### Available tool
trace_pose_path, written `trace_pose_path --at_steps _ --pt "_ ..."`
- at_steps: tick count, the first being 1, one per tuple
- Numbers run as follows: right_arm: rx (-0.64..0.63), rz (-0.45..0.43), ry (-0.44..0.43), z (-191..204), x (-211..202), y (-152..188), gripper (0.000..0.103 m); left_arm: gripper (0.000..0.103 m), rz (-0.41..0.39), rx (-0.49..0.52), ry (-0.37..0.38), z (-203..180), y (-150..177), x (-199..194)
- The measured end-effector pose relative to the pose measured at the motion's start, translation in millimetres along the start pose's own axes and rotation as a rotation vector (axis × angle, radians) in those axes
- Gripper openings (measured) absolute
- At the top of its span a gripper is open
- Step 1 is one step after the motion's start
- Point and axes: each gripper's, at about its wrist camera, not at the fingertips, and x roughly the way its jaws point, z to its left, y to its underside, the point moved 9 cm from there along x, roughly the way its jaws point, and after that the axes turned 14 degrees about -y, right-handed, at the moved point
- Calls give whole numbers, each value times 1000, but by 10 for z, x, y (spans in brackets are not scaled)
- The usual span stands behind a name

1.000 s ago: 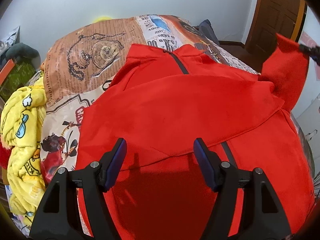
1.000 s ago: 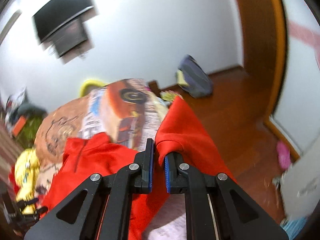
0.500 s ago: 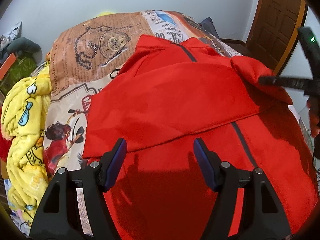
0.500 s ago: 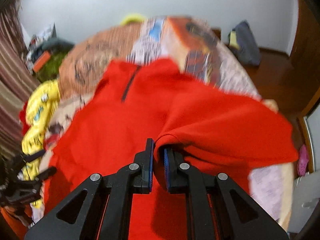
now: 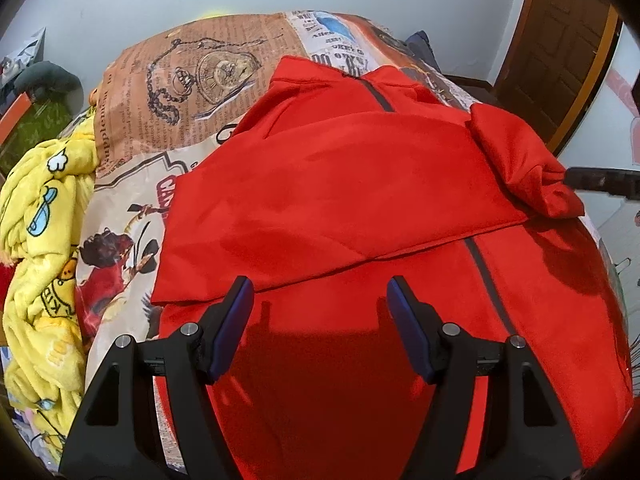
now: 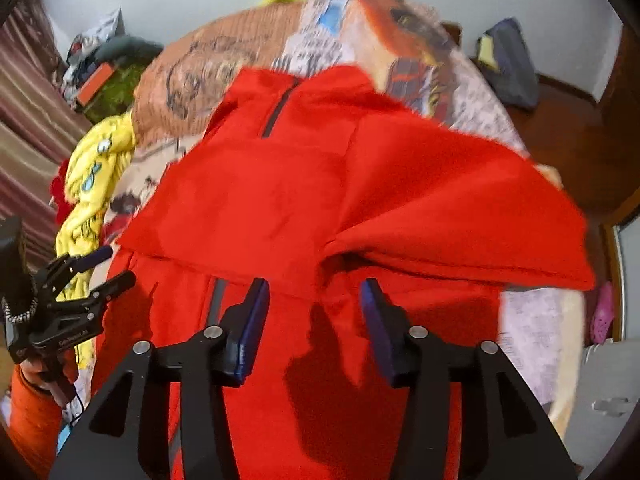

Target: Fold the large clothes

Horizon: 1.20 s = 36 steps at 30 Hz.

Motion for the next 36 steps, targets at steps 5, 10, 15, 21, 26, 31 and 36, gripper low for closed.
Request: trace_pose_path --at_steps 5,10,15,21,26,31,36 --pt "209 -124 19 -631 -301 -45 54 68 -8 12 2 -83 -50 -29" --pt "468 -189 35 -1373 -371 67 54 68 -3 21 5 -154 -48 -4" --pt "648 -217 -32 -1746 -216 161 54 68 19 26 -5 -177 -26 93" --pt "634 -271 -38 -1835 -104 -11 55 68 41 3 -8 -152 -11 181" --pt "591 -266 76 -1955 -63 -99 28 68 33 -10 -10 -111 -6 182" --pt "551 -302 90 -1900 -281 -157 11 68 26 -18 -18 -22 14 176" --pt "419 -379 74 -1489 -659 -403 8 68 11 -38 -14 99 34 121"
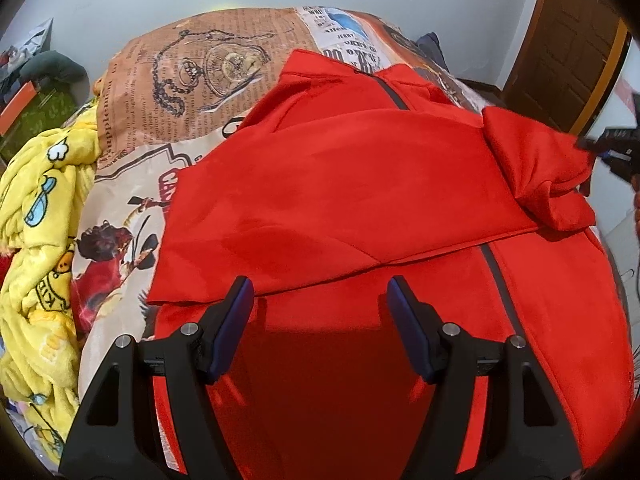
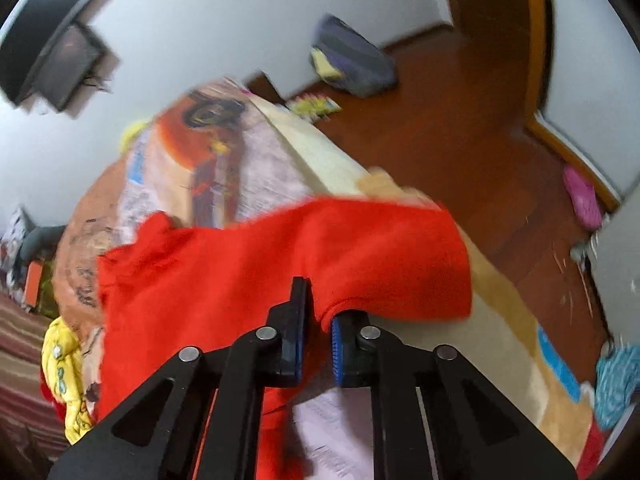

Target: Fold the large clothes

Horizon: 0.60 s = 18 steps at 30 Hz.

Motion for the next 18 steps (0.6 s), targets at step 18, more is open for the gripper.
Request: trace_pose_path --at_steps 18 --pt "-350 123 -316 2631 213 519 8 68 -72 -88 18 576 130 -385"
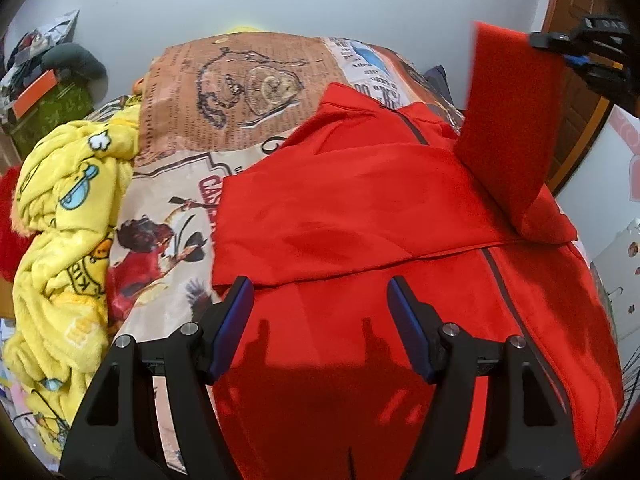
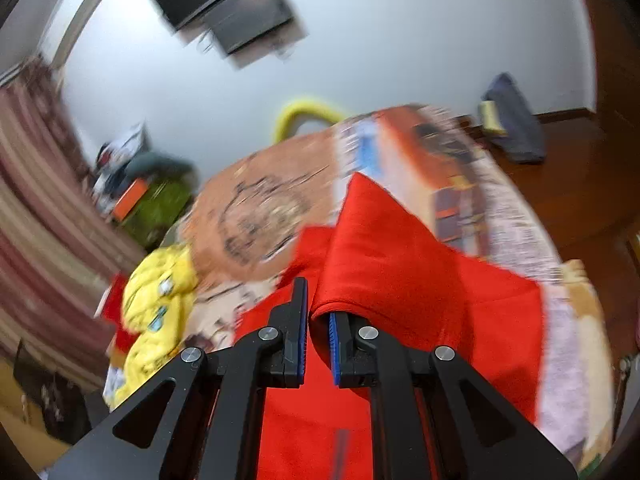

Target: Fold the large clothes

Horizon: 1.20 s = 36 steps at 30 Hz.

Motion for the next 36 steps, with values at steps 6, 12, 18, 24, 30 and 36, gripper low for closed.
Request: trace_pose_path --at_steps 6,12,18,24,30,36 --pt "-24 228 -42 330 921 590 8 68 18 -34 -17 258 125 16" --pt "-52 448 -2 414 1551 1349 10 68 56 -77 -29 505 311 91" --pt "-113 599 82 423 1673 1785 16 68 92 -87 -54 616 441 164" --pt "-104 639 0 544 1421 1756 31 68 103 -79 -60 595 451 170" --pt "-222 547 20 515 883 1429 35 68 78 -33 -61 399 308 99" --pt "-290 388 137 113 202 969 42 68 42 70 -76 4 47 85"
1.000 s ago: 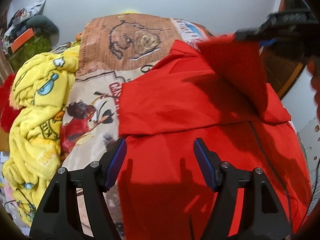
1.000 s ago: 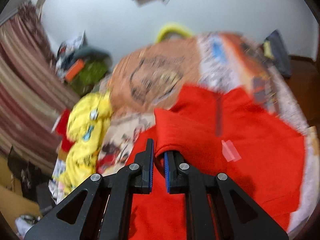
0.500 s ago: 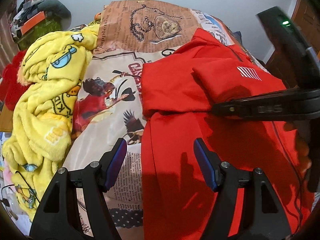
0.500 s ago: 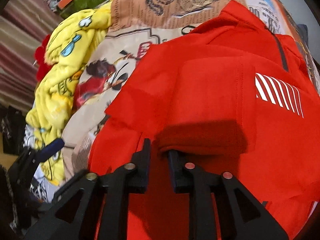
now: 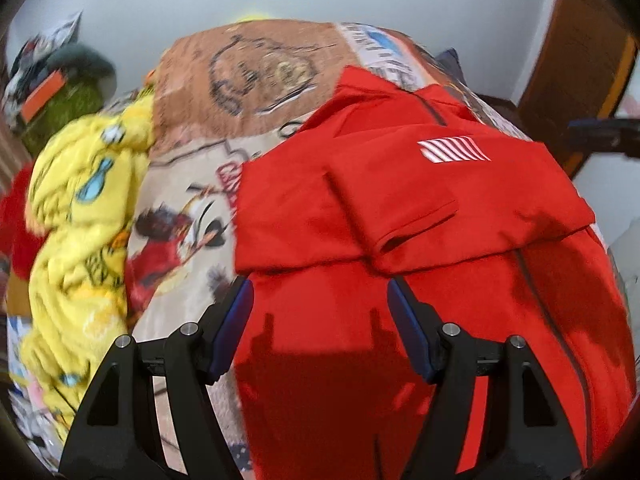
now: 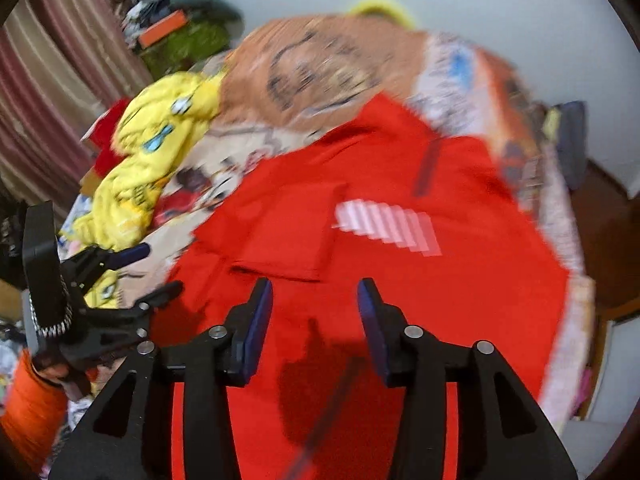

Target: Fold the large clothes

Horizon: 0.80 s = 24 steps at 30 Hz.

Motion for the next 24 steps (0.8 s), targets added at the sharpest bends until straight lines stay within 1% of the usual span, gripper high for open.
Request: trace_pose_path --at_steps 4,6,8,11,12,15,18,21,23,24 --pt "50 -53 92 -501 -419 81 43 68 -13 94 -21 -347 -156 70" --pt "81 -72 135 -740 -582 157 43 68 -12 138 -45 -496 -202 159" --pt "113 -80 172 -959 -705 252 44 68 -2 178 -66 -619 -226 270" --pt "146 -76 220 -1219 -820 405 50 68 20 231 -106 -748 -214 455" --pt "152 -70 226 -1271 -828 452 51 68 22 242 -116 -780 -206 504" --pt "165 -51 230 -1390 -778 571 51 68 12 247 -140 -817 -233 600" --pt "183 -25 219 -1471 -597 639 51 68 -2 200 -116 -804 -317 621" --pt "202 7 189 -1514 -320 698 51 68 13 150 -82 -786 -388 674" --pt "216 40 170 -1541 -100 773 51 65 23 123 -55 -783 -424 712" --pt "218 58 167 -1538 9 808 51 56 25 108 -39 -762 -450 733"
